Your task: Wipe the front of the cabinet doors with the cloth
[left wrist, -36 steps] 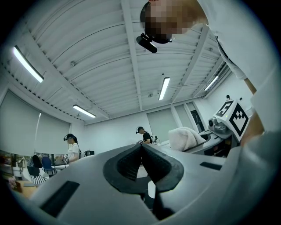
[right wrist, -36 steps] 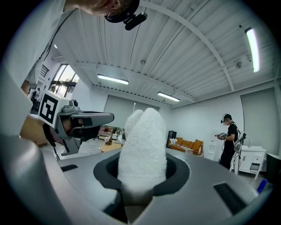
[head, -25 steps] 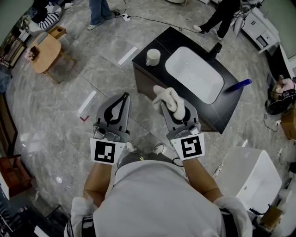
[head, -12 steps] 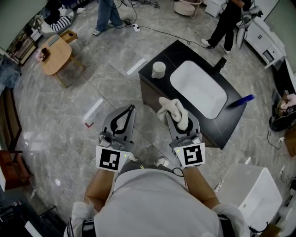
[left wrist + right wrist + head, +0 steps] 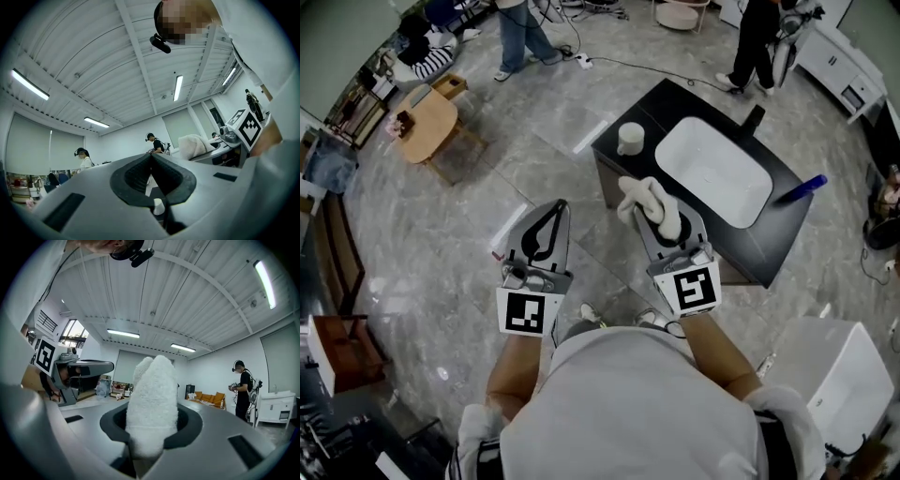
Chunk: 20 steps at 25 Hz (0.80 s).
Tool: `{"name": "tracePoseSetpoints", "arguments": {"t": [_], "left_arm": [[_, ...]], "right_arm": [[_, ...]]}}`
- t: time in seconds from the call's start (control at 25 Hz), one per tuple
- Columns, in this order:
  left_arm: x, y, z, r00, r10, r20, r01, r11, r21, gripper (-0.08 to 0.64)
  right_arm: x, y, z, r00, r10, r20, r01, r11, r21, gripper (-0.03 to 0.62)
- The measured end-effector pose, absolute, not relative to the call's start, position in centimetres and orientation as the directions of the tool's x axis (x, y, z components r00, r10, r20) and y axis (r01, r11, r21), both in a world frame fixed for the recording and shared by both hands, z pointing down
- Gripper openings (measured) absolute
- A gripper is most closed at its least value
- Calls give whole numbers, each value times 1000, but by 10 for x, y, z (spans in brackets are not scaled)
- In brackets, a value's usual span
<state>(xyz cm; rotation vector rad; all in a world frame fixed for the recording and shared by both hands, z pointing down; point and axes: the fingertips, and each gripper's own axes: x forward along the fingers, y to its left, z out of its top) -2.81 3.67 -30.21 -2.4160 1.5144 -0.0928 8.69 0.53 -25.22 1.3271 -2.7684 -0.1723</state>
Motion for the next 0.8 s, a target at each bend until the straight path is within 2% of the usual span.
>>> {"name": "tracePoseSetpoints", "arguments": {"t": [0.12,0.8], "left_arm": [[-19,30,-294,455,-884,-109,-872,-417,-257,18],[-15,26,-280,486,-869,-92,-859,-456,-233,18]], "right_arm": [[90,-1,-252,-626,-779,-25,-774,619,133,135],[91,1,-240,-614,-790,1,-784,609,119,135]]}}
